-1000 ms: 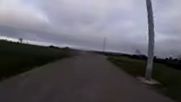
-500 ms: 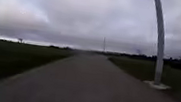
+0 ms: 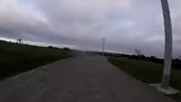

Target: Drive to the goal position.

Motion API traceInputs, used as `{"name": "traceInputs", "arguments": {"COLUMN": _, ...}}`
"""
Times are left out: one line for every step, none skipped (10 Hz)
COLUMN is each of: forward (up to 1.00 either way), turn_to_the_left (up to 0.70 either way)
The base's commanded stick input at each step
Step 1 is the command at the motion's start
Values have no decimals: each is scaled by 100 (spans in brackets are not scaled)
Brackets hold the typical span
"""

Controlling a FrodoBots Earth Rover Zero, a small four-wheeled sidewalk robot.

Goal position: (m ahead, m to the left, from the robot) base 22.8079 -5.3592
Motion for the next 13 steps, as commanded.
{"name": "traceInputs", "arguments": {"forward": 85, "turn_to_the_left": 0}}
{"name": "traceInputs", "arguments": {"forward": 85, "turn_to_the_left": -14}}
{"name": "traceInputs", "arguments": {"forward": 85, "turn_to_the_left": -13}}
{"name": "traceInputs", "arguments": {"forward": 85, "turn_to_the_left": -11}}
{"name": "traceInputs", "arguments": {"forward": 85, "turn_to_the_left": -3}}
{"name": "traceInputs", "arguments": {"forward": 85, "turn_to_the_left": -8}}
{"name": "traceInputs", "arguments": {"forward": 85, "turn_to_the_left": -11}}
{"name": "traceInputs", "arguments": {"forward": 85, "turn_to_the_left": -5}}
{"name": "traceInputs", "arguments": {"forward": 85, "turn_to_the_left": 0}}
{"name": "traceInputs", "arguments": {"forward": 85, "turn_to_the_left": 0}}
{"name": "traceInputs", "arguments": {"forward": 85, "turn_to_the_left": 0}}
{"name": "traceInputs", "arguments": {"forward": 85, "turn_to_the_left": 0}}
{"name": "traceInputs", "arguments": {"forward": 85, "turn_to_the_left": 0}}
